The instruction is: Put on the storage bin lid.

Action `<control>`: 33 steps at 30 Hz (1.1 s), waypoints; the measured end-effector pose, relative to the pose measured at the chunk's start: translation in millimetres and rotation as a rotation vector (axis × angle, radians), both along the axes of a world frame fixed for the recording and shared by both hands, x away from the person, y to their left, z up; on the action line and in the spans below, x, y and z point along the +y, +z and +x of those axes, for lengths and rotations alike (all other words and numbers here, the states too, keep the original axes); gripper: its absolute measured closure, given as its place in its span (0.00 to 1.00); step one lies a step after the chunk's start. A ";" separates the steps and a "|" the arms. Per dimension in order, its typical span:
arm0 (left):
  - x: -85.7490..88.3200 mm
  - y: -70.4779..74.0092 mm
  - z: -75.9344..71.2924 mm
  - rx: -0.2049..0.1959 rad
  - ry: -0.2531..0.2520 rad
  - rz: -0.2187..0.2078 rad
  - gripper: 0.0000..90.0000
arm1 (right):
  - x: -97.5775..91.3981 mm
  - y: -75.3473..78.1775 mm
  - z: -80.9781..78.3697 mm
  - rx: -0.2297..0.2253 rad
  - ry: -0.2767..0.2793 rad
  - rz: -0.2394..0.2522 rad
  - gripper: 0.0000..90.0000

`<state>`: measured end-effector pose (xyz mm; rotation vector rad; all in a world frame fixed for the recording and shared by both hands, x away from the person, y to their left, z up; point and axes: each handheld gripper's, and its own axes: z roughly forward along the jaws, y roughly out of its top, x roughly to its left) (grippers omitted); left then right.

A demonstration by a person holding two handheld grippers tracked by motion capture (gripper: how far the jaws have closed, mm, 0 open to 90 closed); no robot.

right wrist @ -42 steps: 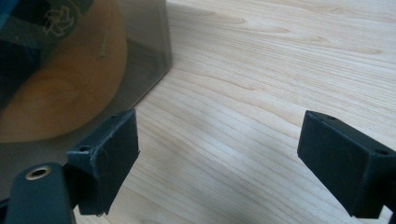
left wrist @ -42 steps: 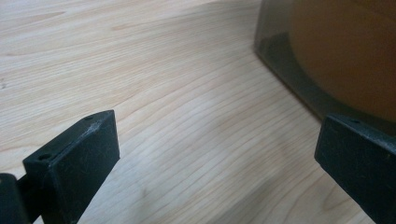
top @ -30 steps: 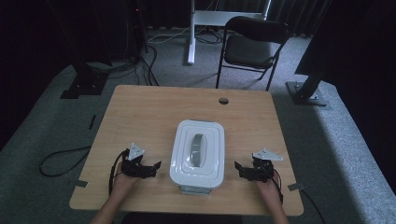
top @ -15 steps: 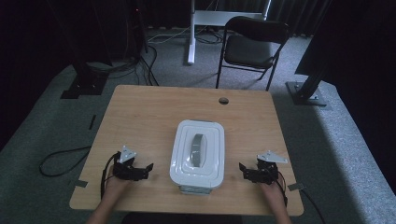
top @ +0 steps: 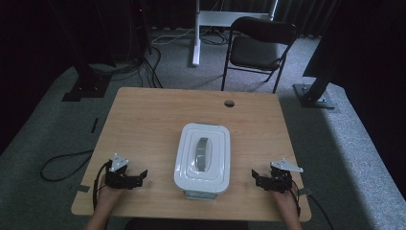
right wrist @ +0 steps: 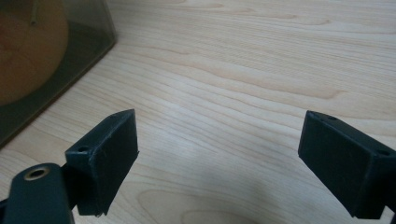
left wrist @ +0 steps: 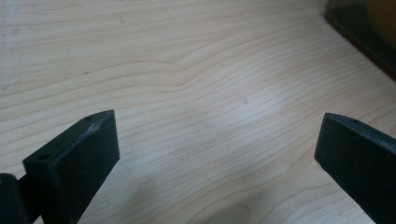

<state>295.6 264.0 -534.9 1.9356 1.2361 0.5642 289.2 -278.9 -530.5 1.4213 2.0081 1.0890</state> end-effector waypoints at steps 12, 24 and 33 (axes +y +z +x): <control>19.9 -1.5 -8.9 0.007 0.043 -0.006 0.00 | -15.5 -5.1 -7.8 0.006 -0.060 -0.002 0.13; 34.5 -3.0 -15.6 0.024 0.097 0.000 0.00 | -29.5 -7.8 -12.1 0.010 -0.115 -0.007 0.13; 48.1 -4.0 -18.7 0.040 0.144 -0.007 0.00 | -36.3 -7.5 -11.6 0.014 -0.145 0.002 0.13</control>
